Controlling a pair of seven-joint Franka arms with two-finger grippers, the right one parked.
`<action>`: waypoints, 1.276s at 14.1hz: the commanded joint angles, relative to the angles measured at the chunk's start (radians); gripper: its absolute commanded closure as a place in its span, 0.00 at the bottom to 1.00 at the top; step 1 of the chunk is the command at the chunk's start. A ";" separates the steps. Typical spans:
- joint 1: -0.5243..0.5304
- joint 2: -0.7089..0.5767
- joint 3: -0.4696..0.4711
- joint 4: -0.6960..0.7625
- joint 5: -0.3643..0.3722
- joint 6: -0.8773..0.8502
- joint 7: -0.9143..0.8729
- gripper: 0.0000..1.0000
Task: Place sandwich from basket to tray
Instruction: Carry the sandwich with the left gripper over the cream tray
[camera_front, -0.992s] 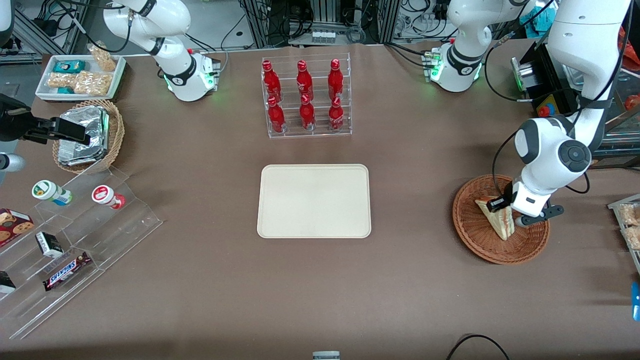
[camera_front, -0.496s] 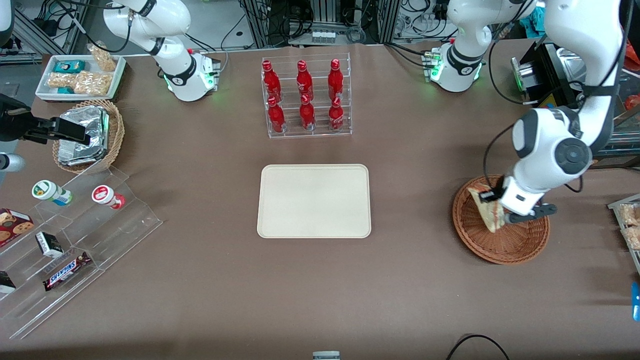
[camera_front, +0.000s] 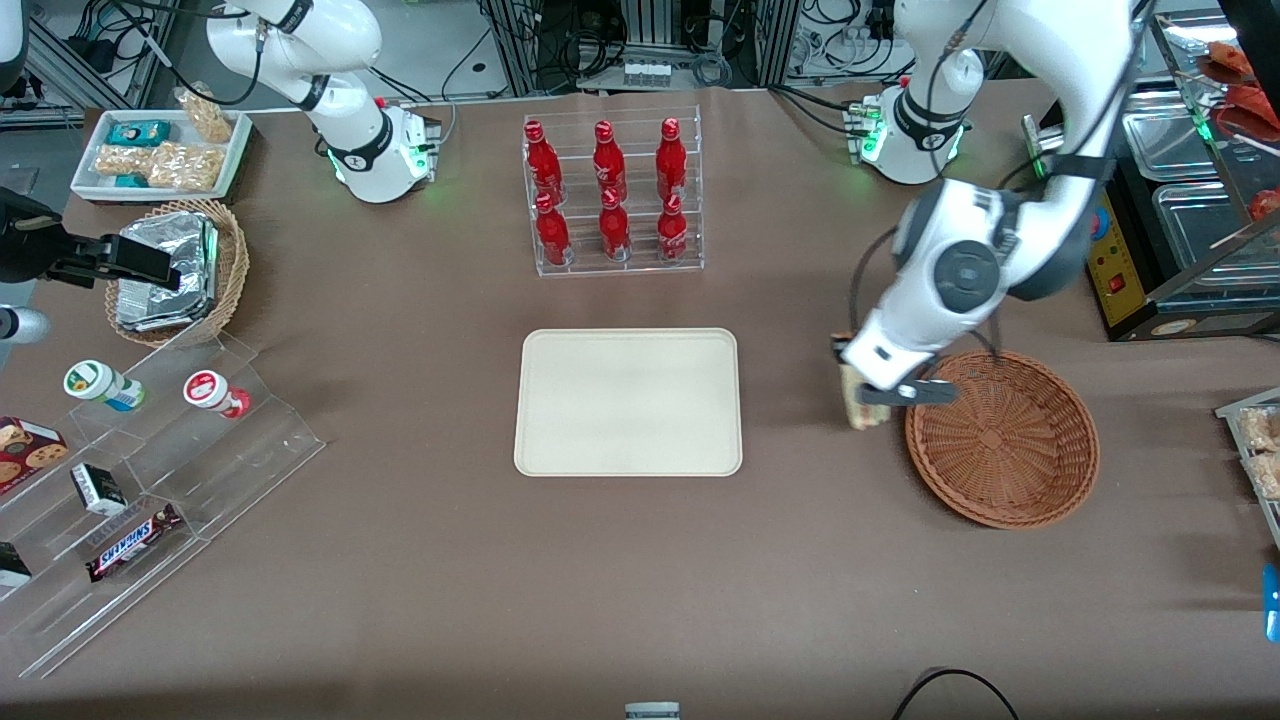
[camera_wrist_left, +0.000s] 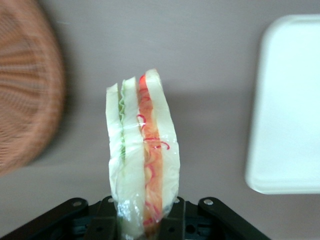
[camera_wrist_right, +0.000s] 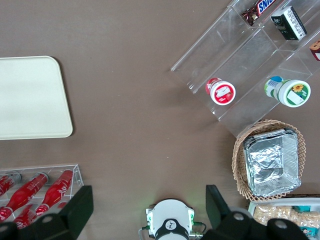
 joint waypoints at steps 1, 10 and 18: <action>-0.125 0.111 0.008 0.129 -0.054 -0.017 -0.016 0.83; -0.409 0.495 0.016 0.522 -0.068 0.083 -0.283 0.75; -0.417 0.509 0.019 0.532 -0.053 0.084 -0.336 0.25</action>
